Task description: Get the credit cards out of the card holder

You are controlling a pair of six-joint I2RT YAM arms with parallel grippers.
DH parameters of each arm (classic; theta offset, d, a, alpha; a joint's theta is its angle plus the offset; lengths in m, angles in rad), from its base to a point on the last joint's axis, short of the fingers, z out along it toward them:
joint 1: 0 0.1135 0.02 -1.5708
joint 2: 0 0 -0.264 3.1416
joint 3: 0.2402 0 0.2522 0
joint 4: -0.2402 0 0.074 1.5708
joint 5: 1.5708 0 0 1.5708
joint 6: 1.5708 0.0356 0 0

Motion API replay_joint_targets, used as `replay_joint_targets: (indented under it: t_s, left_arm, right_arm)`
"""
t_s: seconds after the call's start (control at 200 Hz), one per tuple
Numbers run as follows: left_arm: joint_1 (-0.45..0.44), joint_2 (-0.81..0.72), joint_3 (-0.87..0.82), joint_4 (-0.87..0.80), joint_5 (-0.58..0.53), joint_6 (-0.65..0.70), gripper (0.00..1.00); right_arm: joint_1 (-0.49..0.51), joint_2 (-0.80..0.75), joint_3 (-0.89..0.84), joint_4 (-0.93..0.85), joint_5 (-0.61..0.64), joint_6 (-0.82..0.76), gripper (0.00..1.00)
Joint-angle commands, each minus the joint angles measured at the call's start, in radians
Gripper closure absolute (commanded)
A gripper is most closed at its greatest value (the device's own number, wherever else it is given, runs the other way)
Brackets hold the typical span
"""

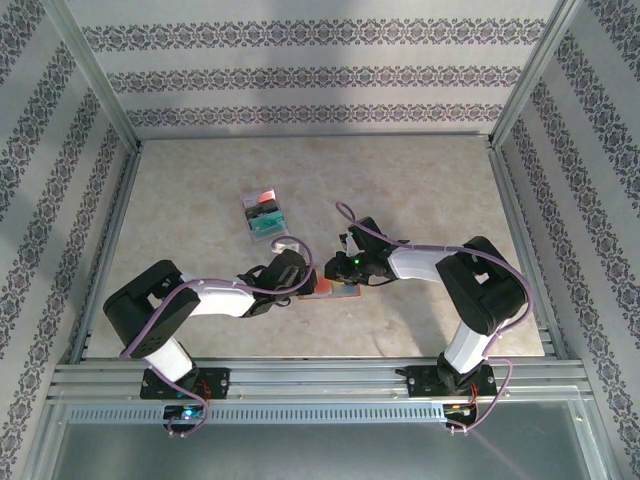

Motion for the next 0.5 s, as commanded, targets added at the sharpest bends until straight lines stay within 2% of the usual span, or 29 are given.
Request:
replay_joint_targets:
  t_s: [0.0, 0.31, 0.495]
  left_arm:
    - [-0.003, 0.038, 0.0, -0.021, 0.027, -0.02, 0.87]
    - [0.0, 0.041, -0.002, -0.022, 0.024, -0.024, 0.87]
    - [0.002, 0.04, -0.003, -0.025, 0.019, -0.027, 0.87]
  right_arm:
    - [-0.011, 0.012, -0.03, 0.129, -0.087, 0.043, 0.79]
    - [-0.043, -0.008, -0.073, 0.188, -0.113, 0.062, 0.81]
    - [-0.063, -0.023, -0.09, 0.198, -0.121, 0.062, 0.89]
